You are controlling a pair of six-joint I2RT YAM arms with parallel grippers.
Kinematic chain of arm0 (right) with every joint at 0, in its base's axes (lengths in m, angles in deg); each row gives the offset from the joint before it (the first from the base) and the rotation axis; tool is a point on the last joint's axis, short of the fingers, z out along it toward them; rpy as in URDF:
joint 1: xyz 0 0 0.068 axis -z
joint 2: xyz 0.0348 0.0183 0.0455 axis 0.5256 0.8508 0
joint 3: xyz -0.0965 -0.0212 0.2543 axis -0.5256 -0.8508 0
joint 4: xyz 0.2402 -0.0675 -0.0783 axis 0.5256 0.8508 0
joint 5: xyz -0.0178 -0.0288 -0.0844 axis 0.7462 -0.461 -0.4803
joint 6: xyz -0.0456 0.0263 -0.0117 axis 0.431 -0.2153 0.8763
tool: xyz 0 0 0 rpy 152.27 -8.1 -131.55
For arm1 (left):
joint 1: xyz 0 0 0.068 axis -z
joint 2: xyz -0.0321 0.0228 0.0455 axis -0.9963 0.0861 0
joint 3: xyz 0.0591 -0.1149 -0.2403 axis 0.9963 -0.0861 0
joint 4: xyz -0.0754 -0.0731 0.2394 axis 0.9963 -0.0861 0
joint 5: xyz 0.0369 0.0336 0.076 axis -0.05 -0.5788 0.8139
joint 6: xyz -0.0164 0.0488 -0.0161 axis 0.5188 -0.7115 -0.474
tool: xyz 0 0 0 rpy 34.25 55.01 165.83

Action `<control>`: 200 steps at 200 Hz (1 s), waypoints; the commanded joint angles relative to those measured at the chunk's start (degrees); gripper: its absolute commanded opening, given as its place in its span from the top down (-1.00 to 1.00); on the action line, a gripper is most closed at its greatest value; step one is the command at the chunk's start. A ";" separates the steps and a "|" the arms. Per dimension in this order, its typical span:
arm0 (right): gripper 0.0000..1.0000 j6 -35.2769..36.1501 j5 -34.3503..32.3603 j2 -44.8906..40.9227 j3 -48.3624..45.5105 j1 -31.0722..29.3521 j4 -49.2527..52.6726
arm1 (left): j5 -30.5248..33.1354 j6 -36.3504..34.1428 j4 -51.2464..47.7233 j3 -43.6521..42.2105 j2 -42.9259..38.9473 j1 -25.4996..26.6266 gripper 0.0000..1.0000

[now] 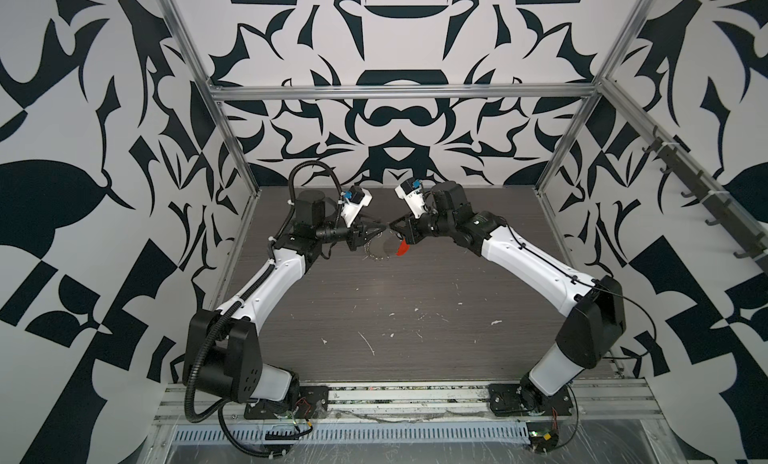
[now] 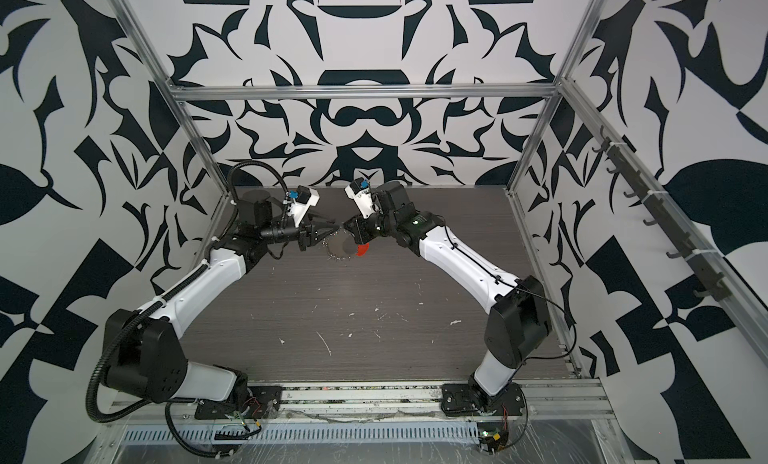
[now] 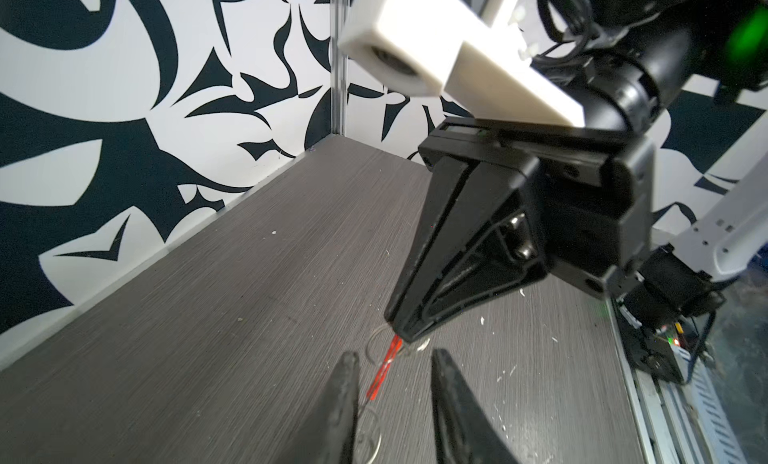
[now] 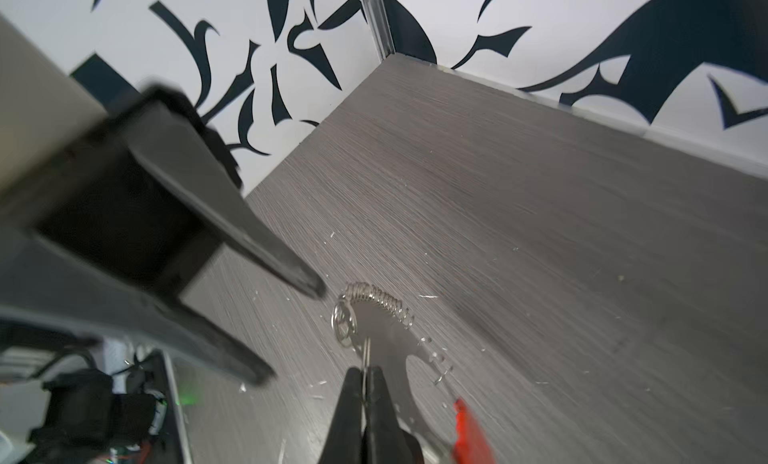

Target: Put the keys on the keyring

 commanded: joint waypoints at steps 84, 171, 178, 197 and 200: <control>1.00 3.07 3.80 -1.94 4.29 -0.23 -2.15 | -9.50 -2.25 -3.88 -0.82 2.91 -2.61 0.38; 1.00 2.46 8.99 0.21 6.68 -1.12 -2.81 | -15.50 -8.56 -14.60 5.27 3.29 -2.61 0.62; 1.00 2.43 9.00 0.23 6.85 -1.23 -2.61 | -16.25 -8.50 -14.85 5.57 3.61 -2.61 0.63; 1.00 2.50 9.28 0.29 7.18 -1.41 -2.20 | -16.59 -8.35 -14.85 5.94 4.23 -2.61 0.60; 1.00 2.52 9.34 0.29 7.22 -1.50 -2.16 | -16.62 -8.39 -14.78 6.01 4.31 -2.61 0.59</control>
